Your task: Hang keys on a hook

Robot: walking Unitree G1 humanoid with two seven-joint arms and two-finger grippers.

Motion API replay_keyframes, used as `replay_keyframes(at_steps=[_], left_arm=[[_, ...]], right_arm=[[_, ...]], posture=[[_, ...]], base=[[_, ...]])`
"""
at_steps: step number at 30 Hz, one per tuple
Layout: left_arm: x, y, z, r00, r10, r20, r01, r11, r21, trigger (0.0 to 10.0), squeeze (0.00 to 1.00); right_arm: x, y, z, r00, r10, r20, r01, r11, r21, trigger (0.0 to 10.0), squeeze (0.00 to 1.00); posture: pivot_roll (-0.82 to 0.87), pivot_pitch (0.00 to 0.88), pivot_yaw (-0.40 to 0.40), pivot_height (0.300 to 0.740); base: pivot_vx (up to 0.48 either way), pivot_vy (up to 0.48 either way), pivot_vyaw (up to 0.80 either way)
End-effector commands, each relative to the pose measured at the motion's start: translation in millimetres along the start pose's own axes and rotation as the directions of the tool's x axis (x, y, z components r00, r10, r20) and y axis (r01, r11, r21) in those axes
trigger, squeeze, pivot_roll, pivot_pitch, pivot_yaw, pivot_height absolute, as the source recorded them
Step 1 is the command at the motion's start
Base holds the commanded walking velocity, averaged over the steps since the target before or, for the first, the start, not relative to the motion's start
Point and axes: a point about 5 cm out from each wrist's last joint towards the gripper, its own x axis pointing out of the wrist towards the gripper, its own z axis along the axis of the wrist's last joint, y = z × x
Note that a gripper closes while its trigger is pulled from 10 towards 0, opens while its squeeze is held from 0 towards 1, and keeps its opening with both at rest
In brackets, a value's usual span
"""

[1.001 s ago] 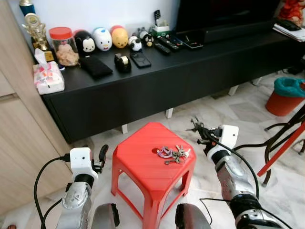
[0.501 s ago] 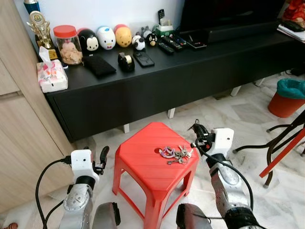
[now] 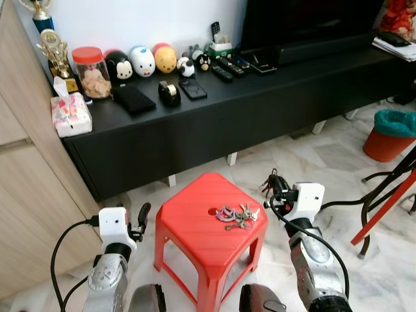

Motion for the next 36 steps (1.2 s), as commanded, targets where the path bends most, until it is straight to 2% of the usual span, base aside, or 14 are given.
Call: replay_keyframes(at_steps=[1, 11, 13, 16, 17, 21, 22, 23, 24, 28, 30, 31, 36], left_arm=[[1.2, 0.3, -2.7, 1.0, -0.001, -0.013, 0.001, 1.0, -0.003, 10.0, 0.0], [-7.7, 21.2, -29.4, 0.99, 0.041, -0.136, -0.04, 0.999, 0.011, 10.0, 0.0], [-8.7, 22.8, -32.4, 0.988, 0.04, -0.151, -0.038, 0.999, 0.013, 10.0, 0.0], [-18.1, 35.9, -49.6, 0.967, 0.08, -0.242, -0.074, 0.997, 0.034, 10.0, 0.0], [-18.1, 35.9, -49.6, 0.967, 0.08, -0.242, -0.074, 0.997, 0.034, 10.0, 0.0], [-37.8, 47.2, -74.6, 0.92, 0.109, -0.376, -0.082, 0.993, 0.087, 10.0, 0.0], [-48.5, 51.8, -85.3, 0.892, 0.135, -0.432, -0.111, 0.991, 0.08, 10.0, 0.0], [-48.5, 51.8, -85.3, 0.892, 0.135, -0.432, -0.111, 0.991, 0.08, 10.0, 0.0], [-60.4, 56.2, -95.3, 0.861, 0.161, -0.483, -0.139, 0.987, 0.081, 10.0, 0.0], [-83.1, 60.3, -112.4, 0.8, 0.185, -0.571, -0.155, 0.983, 0.1, 10.0, 0.0], [-86.7, 60.8, -115.0, 0.788, 0.188, -0.586, -0.154, 0.982, 0.108, 10.0, 0.0], [-94.2, 61.8, -119.8, 0.766, 0.199, -0.611, -0.152, 0.98, 0.128, 10.0, 0.0], [-106.1, 61.3, -127.1, 0.736, 0.195, -0.648, -0.128, 0.98, 0.149, 10.0, 0.0]], right_arm=[[3.3, -2.6, 12.1, 0.999, -0.012, 0.042, 0.012, 1.0, -0.002, 10.0, 0.0], [-0.1, 4.4, 7.9, 0.999, -0.02, 0.034, 0.019, 0.999, 0.032, 10.0, 0.0], [0.0, 4.3, 8.3, 0.999, -0.022, 0.035, 0.021, 0.999, 0.033, 10.0, 0.0], [0.0, 3.3, 9.3, 0.999, -0.03, 0.036, 0.028, 0.999, 0.035, 10.0, 0.0], [0.0, 3.3, 9.3, 0.999, -0.03, 0.036, 0.028, 0.999, 0.035, 10.0, 0.0], [-0.9, 2.8, 8.7, 0.999, -0.04, 0.033, 0.039, 0.998, 0.04, 10.0, 0.0], [-1.1, 2.7, 8.7, 0.999, -0.043, 0.032, 0.041, 0.998, 0.042, 10.0, 0.0], [-1.1, 2.7, 8.7, 0.999, -0.043, 0.032, 0.041, 0.998, 0.042, 10.0, 0.0], [-1.1, 2.8, 8.8, 0.999, -0.044, 0.032, 0.042, 0.998, 0.044, 10.0, 0.0], [-0.8, 2.7, 8.5, 0.998, -0.059, 0.023, 0.058, 0.997, 0.044, 10.0, 0.0], [-0.8, 3.0, 8.1, 0.998, -0.059, 0.022, 0.058, 0.997, 0.044, 10.0, 0.0], [-0.7, 2.8, 7.7, 0.998, -0.061, 0.019, 0.06, 0.997, 0.042, 10.0, 0.0], [0.0, -0.2, 8.0, 0.997, -0.077, 0.012, 0.076, 0.996, 0.036, 10.0, 0.0]], posture=[[0.01, 0.0, -0.063, 0.686], [0.01, 0.0, -0.042, 0.74], [0.01, 0.0, -0.04, 0.74], [0.01, 0.0, -0.035, 0.74], [0.01, 0.0, -0.035, 0.74], [0.01, 0.0, -0.035, 0.74], [0.01, 0.0, -0.036, 0.74], [0.01, 0.0, -0.036, 0.74], [0.0, 0.0, -0.034, 0.74], [0.0, 0.0, -0.033, 0.74], [0.0, 0.0, -0.033, 0.74], [0.01, 0.0, -0.035, 0.74], [0.01, 0.0, -0.029, 0.74]], base=[[0.0, 0.0, 0.0], [0.0, 0.0, 0.0], [0.0, 0.0, 0.0], [0.0, 0.0, 0.0], [0.0, 0.0, 0.0], [0.0, 0.0, 0.0], [0.0, 0.0, 0.0], [0.0, 0.0, 0.0], [0.0, 0.0, 0.0], [0.0, 0.0, 0.0], [0.0, 0.0, 0.0], [0.0, 0.0, 0.0], [0.0, 0.0, 0.0]])
